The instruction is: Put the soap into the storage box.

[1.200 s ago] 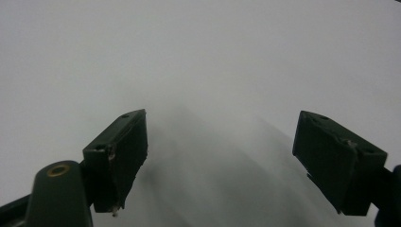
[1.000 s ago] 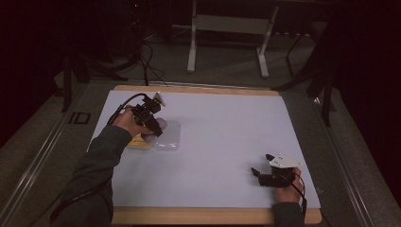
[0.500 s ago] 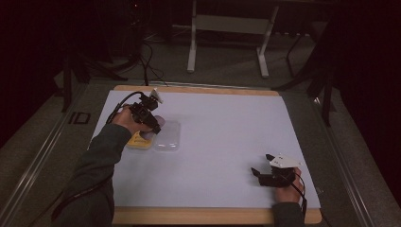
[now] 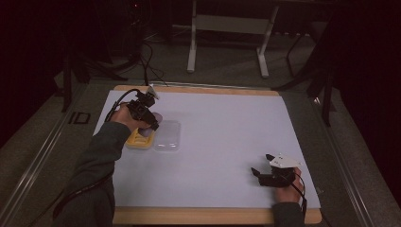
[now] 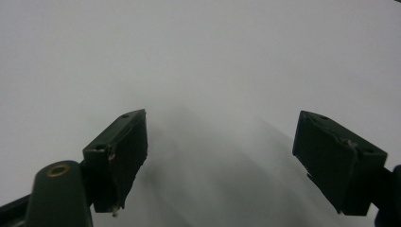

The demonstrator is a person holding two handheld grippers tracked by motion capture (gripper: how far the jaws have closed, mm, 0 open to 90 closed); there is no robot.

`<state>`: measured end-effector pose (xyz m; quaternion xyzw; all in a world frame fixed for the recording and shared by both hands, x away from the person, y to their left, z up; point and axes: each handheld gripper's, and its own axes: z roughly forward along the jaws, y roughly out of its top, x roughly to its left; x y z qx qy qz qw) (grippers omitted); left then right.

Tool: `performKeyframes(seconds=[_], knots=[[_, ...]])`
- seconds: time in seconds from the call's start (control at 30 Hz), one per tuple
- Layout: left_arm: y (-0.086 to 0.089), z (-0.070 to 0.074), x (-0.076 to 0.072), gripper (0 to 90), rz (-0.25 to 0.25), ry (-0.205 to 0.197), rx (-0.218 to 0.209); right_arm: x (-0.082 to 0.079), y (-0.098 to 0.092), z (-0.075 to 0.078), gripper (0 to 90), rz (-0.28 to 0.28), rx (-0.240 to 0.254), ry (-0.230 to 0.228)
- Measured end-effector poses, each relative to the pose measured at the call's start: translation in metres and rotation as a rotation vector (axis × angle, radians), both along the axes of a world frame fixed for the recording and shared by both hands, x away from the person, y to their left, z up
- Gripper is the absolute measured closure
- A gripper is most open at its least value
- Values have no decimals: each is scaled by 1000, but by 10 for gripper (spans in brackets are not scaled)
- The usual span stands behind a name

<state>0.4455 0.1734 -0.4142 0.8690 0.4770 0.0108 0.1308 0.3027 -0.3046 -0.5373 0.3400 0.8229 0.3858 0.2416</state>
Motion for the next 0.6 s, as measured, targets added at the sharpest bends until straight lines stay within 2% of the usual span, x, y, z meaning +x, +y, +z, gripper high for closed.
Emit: performKeyframes(seconds=[0.4, 0.6], knots=[[9, -2, 5, 498, 44, 4, 8, 0, 0, 0, 184, 1, -2, 0], [14, -3, 8, 498, 79, 13, -9, 0, 0, 0, 184, 1, -5, -1]])
